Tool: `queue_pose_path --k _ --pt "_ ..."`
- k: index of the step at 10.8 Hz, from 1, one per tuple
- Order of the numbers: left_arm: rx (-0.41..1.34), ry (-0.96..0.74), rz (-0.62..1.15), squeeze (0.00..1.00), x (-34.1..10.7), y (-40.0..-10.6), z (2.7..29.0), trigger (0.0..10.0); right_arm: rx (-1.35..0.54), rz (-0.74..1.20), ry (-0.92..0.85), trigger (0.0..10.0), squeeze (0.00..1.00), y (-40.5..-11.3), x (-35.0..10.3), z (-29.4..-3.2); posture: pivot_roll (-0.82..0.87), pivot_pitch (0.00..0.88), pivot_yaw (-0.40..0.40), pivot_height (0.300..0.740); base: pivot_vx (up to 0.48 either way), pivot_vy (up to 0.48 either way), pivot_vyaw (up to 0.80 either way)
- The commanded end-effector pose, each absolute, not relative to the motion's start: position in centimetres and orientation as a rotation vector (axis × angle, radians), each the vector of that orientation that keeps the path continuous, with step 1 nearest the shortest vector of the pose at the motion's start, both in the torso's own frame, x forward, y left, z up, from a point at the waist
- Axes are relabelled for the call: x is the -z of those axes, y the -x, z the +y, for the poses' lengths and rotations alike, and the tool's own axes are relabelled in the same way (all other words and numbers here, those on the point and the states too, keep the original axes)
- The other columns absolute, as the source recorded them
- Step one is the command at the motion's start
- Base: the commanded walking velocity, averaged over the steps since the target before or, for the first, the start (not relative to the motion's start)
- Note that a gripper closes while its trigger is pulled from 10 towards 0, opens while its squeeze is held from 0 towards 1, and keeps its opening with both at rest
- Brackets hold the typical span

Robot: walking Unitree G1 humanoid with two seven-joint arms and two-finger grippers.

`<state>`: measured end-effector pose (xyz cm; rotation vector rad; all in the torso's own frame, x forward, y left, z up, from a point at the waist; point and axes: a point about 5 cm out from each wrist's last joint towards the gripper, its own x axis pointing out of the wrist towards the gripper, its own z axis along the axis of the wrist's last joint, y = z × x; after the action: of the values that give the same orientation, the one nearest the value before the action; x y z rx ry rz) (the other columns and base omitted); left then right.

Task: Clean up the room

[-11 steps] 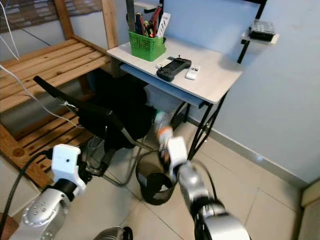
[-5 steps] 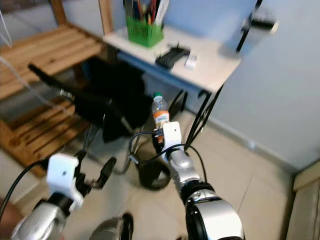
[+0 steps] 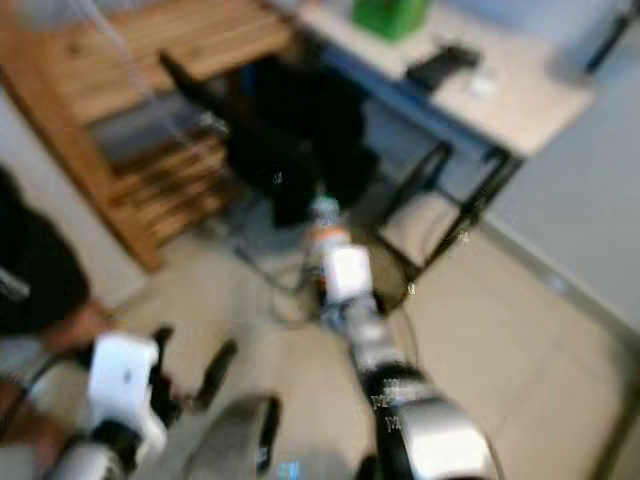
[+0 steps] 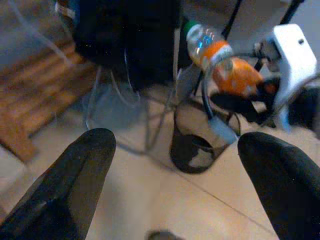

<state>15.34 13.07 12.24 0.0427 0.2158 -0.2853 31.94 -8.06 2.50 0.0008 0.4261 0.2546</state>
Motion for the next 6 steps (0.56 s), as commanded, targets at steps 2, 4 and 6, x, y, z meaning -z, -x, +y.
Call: queue_pose_path --k 2,4,6 --pt "0.276 -0.026 0.207 0.00 -12.1 -15.7 12.9 10.0 -0.200 0.450 0.035 10.0 0.00 -31.6 -1.6 -10.8 0.25 0.226 -0.035 0.740 0.000 0.000 0.00" --pt "0.295 -0.045 0.177 0.00 -11.7 -17.6 13.2 10.0 -0.071 0.362 0.014 10.0 0.00 -31.6 -2.1 -14.5 0.19 0.112 -0.044 0.740 0.000 0.000 0.00" --pt "0.286 -0.071 0.169 0.00 -10.9 -19.5 14.1 10.0 -0.069 0.203 0.030 10.0 0.00 -32.0 -3.9 -16.3 0.12 0.030 -0.044 0.740 0.000 0.000 0.00"
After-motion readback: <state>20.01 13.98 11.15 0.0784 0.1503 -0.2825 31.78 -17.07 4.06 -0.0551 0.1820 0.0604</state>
